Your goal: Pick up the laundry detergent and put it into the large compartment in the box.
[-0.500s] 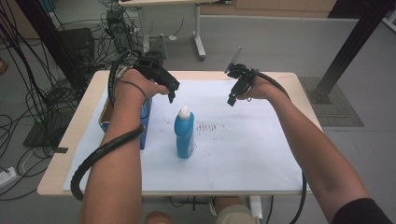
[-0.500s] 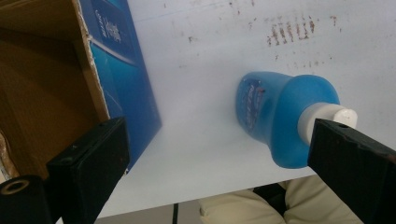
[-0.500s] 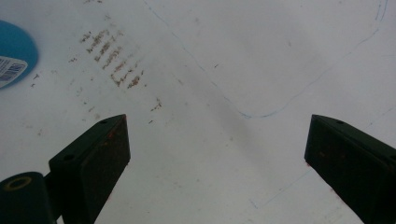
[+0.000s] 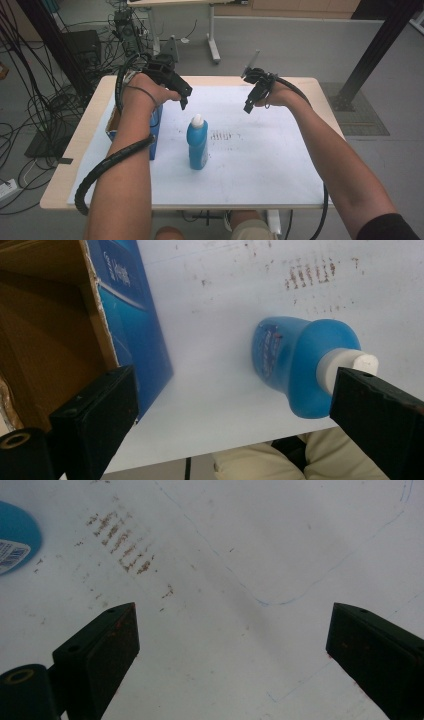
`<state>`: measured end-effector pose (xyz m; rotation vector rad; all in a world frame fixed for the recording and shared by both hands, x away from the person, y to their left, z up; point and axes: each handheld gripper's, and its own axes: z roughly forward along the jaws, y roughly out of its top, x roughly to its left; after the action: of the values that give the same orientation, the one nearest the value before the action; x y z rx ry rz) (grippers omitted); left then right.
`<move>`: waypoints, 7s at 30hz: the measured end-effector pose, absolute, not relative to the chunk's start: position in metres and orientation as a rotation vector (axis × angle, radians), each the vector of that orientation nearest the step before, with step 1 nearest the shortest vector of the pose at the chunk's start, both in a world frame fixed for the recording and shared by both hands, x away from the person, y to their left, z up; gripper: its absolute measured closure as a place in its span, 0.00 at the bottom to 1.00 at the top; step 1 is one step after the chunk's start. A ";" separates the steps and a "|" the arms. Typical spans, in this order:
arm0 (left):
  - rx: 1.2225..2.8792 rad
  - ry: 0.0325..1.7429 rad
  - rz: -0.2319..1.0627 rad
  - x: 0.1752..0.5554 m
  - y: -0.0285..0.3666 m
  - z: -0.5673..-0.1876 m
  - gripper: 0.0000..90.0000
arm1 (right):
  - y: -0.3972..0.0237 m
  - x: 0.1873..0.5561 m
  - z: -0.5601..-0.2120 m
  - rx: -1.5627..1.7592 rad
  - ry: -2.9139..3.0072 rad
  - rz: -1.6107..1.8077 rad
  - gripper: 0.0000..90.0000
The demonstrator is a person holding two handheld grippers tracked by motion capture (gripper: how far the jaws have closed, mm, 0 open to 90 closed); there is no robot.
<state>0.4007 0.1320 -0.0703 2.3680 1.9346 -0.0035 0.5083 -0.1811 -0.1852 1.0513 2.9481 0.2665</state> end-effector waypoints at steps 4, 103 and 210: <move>2.367 1.935 -0.007 0.401 0.131 -0.070 0.07 | -0.182 0.508 -0.185 1.053 2.946 0.271 0.07; 2.449 1.901 -0.174 0.411 0.060 -0.142 0.06 | -0.195 0.498 -0.175 1.056 2.930 0.302 0.07; 2.448 1.871 -0.109 0.398 0.058 -0.157 0.07 | -0.189 0.499 -0.178 1.045 2.947 0.283 0.07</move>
<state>0.3981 0.0579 -0.1575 2.4483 1.8707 -0.1090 0.4986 -0.1885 -0.1776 1.0454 2.9473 0.2827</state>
